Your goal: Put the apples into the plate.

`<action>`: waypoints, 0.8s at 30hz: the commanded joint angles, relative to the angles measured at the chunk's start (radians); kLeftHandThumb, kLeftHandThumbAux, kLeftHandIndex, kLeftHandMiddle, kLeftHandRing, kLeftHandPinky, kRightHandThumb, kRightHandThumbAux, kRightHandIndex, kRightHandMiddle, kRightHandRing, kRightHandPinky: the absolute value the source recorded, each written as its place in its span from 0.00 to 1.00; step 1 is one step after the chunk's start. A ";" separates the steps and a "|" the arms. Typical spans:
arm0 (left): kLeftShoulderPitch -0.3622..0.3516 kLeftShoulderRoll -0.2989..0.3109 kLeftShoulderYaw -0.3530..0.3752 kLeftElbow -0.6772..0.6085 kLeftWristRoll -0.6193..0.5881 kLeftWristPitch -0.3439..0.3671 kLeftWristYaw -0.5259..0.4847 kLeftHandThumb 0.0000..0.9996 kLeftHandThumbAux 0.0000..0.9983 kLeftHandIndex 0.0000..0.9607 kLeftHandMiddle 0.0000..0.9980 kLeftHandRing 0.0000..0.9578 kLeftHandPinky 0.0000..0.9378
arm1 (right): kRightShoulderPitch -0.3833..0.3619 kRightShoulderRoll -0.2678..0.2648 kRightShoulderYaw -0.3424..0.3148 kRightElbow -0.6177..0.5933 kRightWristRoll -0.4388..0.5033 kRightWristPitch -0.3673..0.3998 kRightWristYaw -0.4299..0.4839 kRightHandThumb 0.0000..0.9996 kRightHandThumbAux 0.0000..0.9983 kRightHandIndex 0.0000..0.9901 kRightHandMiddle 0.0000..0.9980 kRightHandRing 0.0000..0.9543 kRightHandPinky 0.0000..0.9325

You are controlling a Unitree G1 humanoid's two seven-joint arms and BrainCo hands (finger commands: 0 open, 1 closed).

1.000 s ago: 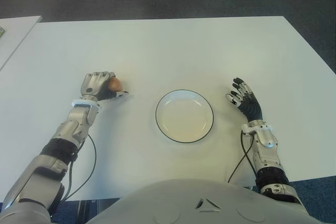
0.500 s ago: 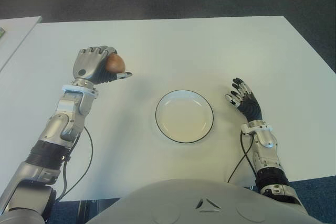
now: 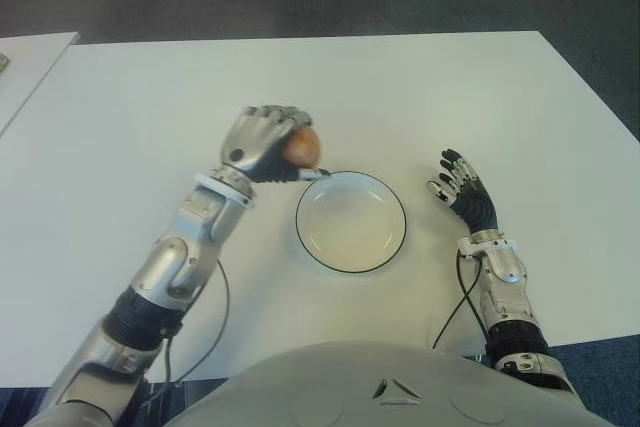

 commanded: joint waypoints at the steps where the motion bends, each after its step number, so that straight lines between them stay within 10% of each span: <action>1: -0.016 -0.041 -0.046 -0.028 0.088 -0.013 -0.021 0.86 0.66 0.43 0.53 0.85 0.68 | 0.093 0.049 0.030 0.065 -0.014 0.056 -0.006 0.09 0.68 0.00 0.00 0.00 0.00; 24: 0.015 -0.193 -0.214 -0.024 0.252 -0.064 -0.150 0.86 0.66 0.42 0.54 0.87 0.88 | 0.130 0.055 0.049 0.007 -0.021 0.087 -0.031 0.10 0.68 0.00 0.00 0.00 0.00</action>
